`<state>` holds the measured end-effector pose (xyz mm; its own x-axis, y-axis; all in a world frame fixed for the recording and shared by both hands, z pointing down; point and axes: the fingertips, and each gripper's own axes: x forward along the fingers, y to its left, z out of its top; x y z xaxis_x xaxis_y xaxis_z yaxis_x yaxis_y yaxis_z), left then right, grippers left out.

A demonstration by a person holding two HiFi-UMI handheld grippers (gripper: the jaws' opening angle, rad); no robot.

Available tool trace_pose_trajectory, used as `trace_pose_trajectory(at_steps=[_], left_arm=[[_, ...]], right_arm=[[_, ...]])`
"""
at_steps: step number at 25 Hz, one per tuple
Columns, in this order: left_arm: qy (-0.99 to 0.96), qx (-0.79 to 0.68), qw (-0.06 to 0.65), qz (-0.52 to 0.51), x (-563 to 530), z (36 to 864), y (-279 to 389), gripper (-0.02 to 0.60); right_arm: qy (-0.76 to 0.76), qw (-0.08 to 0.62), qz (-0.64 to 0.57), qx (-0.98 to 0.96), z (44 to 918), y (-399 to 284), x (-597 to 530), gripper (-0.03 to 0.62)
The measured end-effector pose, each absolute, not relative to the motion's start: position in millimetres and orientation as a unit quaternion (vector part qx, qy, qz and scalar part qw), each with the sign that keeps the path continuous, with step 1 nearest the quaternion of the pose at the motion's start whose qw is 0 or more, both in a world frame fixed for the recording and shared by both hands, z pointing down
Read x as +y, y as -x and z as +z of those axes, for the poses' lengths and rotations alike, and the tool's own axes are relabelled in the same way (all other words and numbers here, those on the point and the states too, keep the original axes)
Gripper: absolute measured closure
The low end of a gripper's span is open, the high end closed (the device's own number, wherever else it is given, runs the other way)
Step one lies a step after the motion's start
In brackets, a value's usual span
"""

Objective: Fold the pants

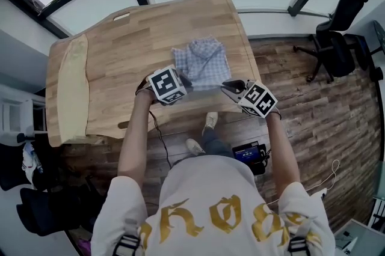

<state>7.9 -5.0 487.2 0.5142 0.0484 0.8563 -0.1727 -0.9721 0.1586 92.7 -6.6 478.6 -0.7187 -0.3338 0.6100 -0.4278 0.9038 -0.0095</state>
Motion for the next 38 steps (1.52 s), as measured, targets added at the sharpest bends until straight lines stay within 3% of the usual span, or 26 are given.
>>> trace_pose_trajectory(at_steps=[10,17,28,38], left_arm=[[-0.860,-0.079,0.106,0.492,-76,476,-3,0.520],[-0.854,-0.086,0.149,0.491,-142,493,-1,0.520],[-0.804,-0.143,0.202,0.540,-253,578,-8,0.526],[-0.757,-0.173,0.295,0.556,-280,661,-17,0.532]], right_arm=[[-0.234,0.317,0.065,-0.917,473,-92,-77,0.539],[-0.232,0.314,0.092,-0.916,492,-93,-146,0.539],[-0.287,0.318,0.198,-0.882,575,-109,-257,0.539],[-0.293,0.343,0.328,-0.830,669,-114,-278,0.539]])
